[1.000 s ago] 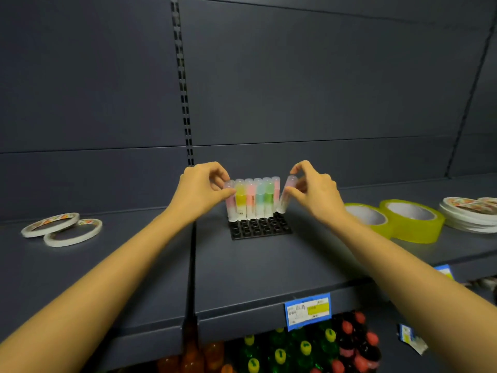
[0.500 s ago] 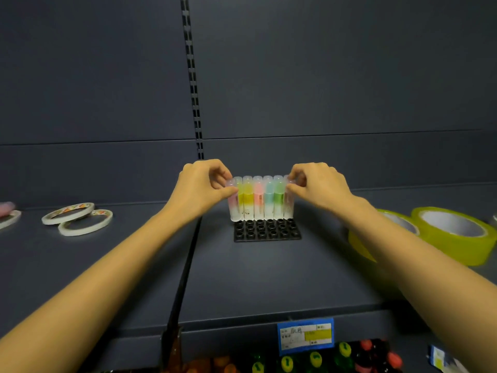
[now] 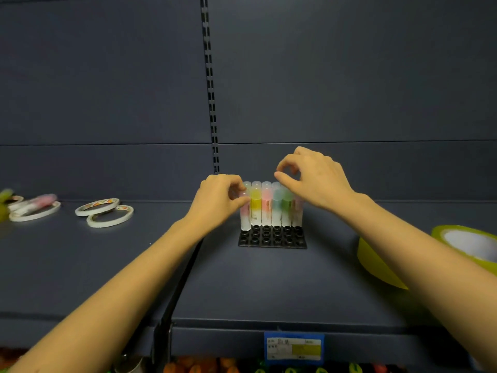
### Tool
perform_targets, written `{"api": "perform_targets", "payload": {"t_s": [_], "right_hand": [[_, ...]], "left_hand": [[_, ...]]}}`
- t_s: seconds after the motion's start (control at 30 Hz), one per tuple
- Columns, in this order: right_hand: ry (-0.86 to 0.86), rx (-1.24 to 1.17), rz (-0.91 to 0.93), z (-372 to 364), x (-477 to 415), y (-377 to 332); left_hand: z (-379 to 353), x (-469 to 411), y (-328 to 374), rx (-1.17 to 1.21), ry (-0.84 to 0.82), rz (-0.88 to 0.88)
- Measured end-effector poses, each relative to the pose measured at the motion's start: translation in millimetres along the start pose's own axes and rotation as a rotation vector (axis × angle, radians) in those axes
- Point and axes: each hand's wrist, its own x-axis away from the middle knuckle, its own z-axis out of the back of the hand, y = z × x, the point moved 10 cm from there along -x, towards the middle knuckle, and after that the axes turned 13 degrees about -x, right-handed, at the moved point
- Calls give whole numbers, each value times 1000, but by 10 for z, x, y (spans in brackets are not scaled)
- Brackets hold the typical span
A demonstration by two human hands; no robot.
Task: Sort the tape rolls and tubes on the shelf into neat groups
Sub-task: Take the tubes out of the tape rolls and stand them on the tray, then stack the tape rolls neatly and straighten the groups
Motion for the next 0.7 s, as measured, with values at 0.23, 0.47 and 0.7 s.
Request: {"api": "perform_targets", "payload": {"t_s": [0.23, 0.47, 0.7], "right_hand": [[-29, -53, 42, -69, -31, -68], [-77, -117, 80, -178, -51, -271], [-155, -250, 188, -566, -82, -823]], "left_hand": [[-56, 34, 84, -247, -11, -46], [-126, 128, 52, -341, -144, -61], [324, 559, -620, -421, -82, 142]]}}
